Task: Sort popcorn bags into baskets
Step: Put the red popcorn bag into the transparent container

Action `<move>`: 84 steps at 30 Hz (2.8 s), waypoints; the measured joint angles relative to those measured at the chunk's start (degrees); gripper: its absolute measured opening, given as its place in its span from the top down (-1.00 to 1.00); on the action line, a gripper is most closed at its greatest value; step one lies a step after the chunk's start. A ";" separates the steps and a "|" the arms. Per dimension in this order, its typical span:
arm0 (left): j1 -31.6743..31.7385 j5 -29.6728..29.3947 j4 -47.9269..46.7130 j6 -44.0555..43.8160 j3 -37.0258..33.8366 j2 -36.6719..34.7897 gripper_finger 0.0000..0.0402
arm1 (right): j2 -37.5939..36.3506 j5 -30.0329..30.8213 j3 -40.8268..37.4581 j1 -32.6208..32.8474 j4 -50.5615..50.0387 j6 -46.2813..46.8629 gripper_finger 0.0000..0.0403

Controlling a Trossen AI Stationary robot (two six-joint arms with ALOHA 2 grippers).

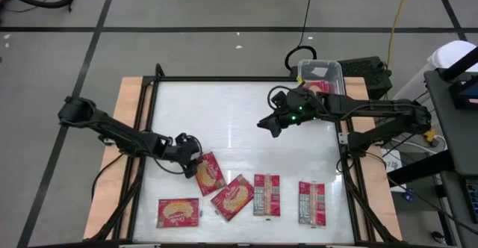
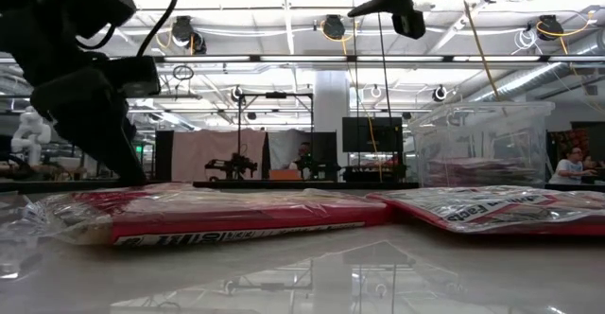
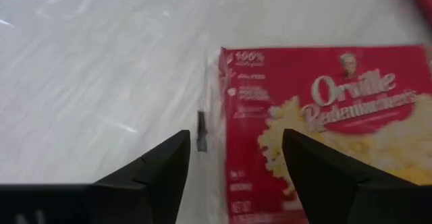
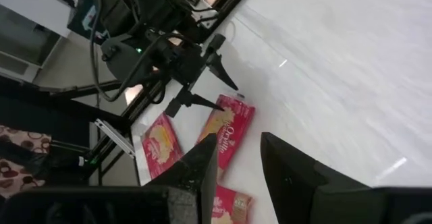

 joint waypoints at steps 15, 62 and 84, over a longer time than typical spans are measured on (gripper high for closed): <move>4.37 6.74 11.04 5.36 0.15 9.56 0.71 | 0.01 0.04 -0.02 0.00 0.12 -1.15 0.48; 19.09 0.42 -1.38 32.34 43.27 0.92 1.00 | 14.39 1.83 29.59 -0.82 -29.44 -34.48 0.12; 20.76 3.57 2.26 34.26 47.17 0.63 0.99 | 15.85 8.87 29.57 -1.17 -10.57 -30.87 0.43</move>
